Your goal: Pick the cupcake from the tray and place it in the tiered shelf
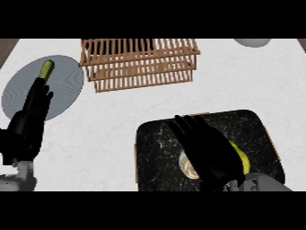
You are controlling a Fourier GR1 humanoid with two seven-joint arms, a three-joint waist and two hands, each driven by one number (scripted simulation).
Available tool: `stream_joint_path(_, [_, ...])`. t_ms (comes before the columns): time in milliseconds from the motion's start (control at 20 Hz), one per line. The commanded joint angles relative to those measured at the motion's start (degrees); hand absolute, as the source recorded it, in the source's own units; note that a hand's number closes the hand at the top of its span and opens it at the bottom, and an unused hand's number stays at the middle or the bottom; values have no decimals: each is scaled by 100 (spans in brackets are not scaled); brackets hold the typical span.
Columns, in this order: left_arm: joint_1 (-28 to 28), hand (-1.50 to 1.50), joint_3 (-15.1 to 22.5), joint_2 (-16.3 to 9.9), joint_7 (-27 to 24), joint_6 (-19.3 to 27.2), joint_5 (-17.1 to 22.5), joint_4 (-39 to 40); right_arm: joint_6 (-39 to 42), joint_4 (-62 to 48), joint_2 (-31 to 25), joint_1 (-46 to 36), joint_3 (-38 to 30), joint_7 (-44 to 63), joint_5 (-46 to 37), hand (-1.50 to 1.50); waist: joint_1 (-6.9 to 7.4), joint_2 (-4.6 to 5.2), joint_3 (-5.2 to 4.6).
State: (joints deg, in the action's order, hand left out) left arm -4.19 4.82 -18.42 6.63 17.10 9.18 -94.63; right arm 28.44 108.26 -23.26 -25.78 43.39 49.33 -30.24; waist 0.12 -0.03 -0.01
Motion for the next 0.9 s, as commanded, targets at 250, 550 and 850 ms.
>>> stream_joint_path(250, [-44,0,-267,213,-57,-272,-214,67,-69,-195,140,959,-122,-782,-1097,-150,-13,0,1])
stream_joint_path(550, [-109,0,-476,177,377,-414,-305,-198,108,-316,556,957,-462,-1186,-1394,-150,-2,-3,1])
stream_joint_path(850, [-127,0,-344,470,483,-383,-582,-344,111,-989,1027,896,-644,-1641,-1768,-150,6,1,1])
